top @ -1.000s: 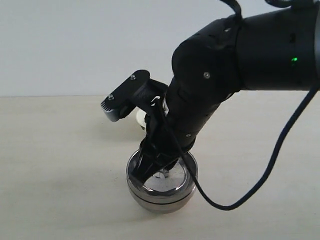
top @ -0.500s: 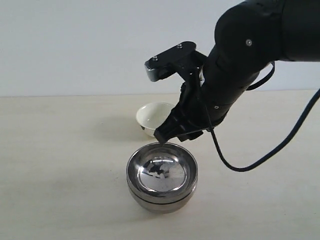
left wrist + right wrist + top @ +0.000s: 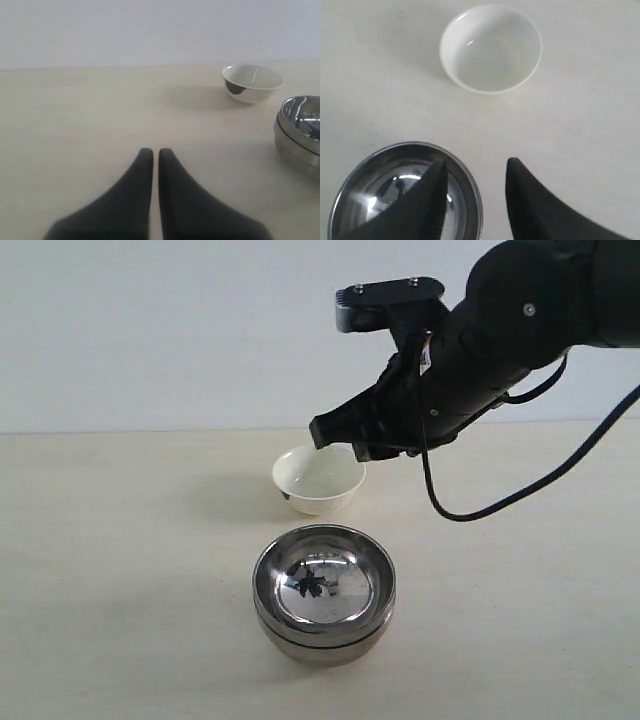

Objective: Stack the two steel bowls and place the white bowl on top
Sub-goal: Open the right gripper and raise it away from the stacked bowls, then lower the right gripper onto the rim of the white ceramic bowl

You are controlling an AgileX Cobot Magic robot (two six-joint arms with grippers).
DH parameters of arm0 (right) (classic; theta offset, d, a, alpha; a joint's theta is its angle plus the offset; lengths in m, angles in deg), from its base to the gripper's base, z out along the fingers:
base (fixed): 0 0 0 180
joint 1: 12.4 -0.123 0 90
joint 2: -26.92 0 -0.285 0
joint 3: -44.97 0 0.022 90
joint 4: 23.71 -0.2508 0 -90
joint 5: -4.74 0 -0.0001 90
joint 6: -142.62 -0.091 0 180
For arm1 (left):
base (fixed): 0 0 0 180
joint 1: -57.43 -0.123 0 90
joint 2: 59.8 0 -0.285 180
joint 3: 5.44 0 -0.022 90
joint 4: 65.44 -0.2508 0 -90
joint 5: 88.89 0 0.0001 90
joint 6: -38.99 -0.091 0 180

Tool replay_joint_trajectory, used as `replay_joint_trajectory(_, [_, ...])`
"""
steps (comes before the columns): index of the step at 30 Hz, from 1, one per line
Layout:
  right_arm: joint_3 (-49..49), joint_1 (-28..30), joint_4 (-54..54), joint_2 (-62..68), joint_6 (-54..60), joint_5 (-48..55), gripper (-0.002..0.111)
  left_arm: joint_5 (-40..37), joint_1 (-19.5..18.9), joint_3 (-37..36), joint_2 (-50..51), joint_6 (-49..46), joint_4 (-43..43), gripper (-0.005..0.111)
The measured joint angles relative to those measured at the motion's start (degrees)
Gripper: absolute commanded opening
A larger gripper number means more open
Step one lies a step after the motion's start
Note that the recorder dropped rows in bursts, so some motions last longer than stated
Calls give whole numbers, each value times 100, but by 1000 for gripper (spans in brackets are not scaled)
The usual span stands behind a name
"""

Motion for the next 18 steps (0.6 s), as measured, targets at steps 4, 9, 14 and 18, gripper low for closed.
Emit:
replay_joint_trajectory(4, [0,187,-10,0,-24,-156,34,0,0,0,0,0,0,4])
replay_joint_trajectory(9, [-275,212,-32,49,-35,-106,34,0,0,0,0,0,0,4])
replay_joint_trajectory(14, [-828,212,-32,380,-35,159,34,0,0,0,0,0,0,4])
replay_joint_trajectory(18, [-1344,212,-43,922,-35,279,34,0,0,0,0,0,0,4])
